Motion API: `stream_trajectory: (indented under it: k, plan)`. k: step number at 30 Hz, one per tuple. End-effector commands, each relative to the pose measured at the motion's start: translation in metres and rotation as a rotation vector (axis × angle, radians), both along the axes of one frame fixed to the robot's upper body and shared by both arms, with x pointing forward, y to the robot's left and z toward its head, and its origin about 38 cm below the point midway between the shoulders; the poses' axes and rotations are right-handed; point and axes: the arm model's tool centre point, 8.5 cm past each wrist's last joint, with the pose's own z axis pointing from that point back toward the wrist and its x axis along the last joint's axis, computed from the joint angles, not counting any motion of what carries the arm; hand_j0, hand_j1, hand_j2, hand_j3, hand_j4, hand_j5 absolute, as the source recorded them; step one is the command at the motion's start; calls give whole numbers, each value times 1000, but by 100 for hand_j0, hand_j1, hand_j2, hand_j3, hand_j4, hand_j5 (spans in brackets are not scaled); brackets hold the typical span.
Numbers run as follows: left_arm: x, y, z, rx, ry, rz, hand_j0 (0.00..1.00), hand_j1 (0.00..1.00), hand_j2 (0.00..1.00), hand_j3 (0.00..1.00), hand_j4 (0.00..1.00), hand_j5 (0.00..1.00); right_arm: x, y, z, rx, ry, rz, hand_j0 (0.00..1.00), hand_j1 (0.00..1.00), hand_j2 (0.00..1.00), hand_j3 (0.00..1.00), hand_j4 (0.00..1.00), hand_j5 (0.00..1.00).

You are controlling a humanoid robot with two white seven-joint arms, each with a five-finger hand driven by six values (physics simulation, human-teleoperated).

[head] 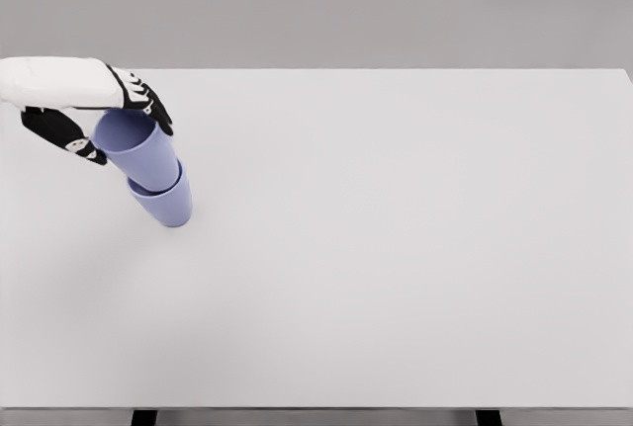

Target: Place the right cup on the left cup with left arm

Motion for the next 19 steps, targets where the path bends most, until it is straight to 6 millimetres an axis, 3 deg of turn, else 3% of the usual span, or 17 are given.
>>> stream_trajectory:
  k: [1,6,8,9,11,13,14,19]
  plan:
    - [1,1,2,-4,-5,8,87,87,87,87,87,87,0,0,0,0,0,0,100,100,100,100,100,100]
    - [2,4,2,-3,-5,19,92,92,92,92,92,92,0,0,0,0,0,0,100,100,100,100,100,100]
    - [2,4,4,-6,-9,17,100,100,100,100,100,100,0,0,0,0,0,0,100,100,100,100,100,100]
    - [-1,0,11,-27,-23,3,100,100,100,100,100,100,0,0,0,0,0,0,100,100,100,100,100,100]
    - [-34,-14,52,-132,-72,-76,100,100,100,100,100,100,0,0,0,0,0,0,100,100,100,100,100,100]
    - [-53,-28,71,-211,-77,-136,100,100,100,100,100,100,0,0,0,0,0,0,100,100,100,100,100,100]
    - [-53,-31,75,-238,-72,-146,100,100,100,100,100,100,0,0,0,0,0,0,100,100,100,100,100,100]
    - [-46,-87,40,-340,64,-280,100,100,100,100,100,100,0,0,0,0,0,0,100,100,100,100,100,100]
